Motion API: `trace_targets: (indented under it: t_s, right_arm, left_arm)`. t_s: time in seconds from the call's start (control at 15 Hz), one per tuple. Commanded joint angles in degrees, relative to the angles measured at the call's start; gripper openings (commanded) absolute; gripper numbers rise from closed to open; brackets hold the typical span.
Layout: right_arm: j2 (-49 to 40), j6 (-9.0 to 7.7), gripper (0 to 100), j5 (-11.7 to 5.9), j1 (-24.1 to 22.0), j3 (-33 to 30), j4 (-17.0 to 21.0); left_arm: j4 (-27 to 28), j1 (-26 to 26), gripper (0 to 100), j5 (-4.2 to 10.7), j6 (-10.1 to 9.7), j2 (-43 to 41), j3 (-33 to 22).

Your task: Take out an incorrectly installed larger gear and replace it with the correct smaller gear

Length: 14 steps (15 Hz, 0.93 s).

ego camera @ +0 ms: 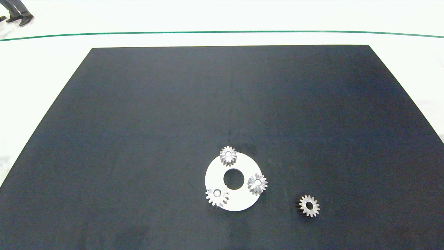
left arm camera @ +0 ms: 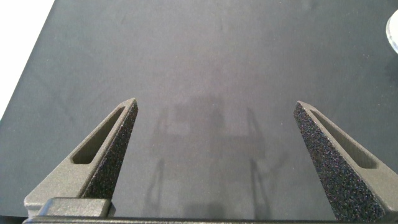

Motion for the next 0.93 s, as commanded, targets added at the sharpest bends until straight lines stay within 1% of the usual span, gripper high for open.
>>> trace_targets:
  t_s: [0.07,0.4,0.47,0.53,0.6,0.67,0.73,0.8,0.87,0.93]
  right_arm:
    - [0.07,0.02,100,0.05,0.0,0.01,0.02]
    - [0.07,0.19,100,0.05,0.0,0.01,0.11]
    - [0.07,-0.16,100,-0.57,0.0,-0.08,0.2]
    - [0.07,-0.34,100,-1.27,0.0,-0.25,0.2]
    - [0.95,-3.41,100,-0.57,0.18,-4.21,1.69]
    - [4.56,-6.31,100,-0.13,0.26,-10.01,5.03]
    - [9.04,-8.16,100,0.57,0.35,-17.66,8.73]
    - [14.05,-9.13,100,1.72,0.35,-24.78,11.63]
    - [19.94,-10.27,100,3.03,0.26,-31.54,13.74]
    - [26.88,-11.59,100,3.56,0.35,-38.22,15.41]
  left_arm:
    - [0.01,0.02,100,0.11,-0.18,0.07,0.0]
    - [0.01,0.02,100,0.2,-0.44,0.07,-0.09]
    - [-0.16,0.02,100,1.16,-0.26,0.07,-0.79]
    - [0.19,0.02,100,1.25,0.0,0.07,-3.34]
    - [3.44,-0.33,100,1.08,2.02,3.41,-11.78]
    - [8.54,-0.5,100,1.08,4.66,9.83,-20.04]
    - [14.6,-0.59,100,0.99,5.54,16.95,-30.32]
    - [20.84,-0.59,100,0.99,5.62,23.98,-39.55]
    - [27.52,-0.5,100,0.99,5.89,31.19,-49.04]
    - [33.24,-0.5,100,0.99,7.38,37.51,-56.16]
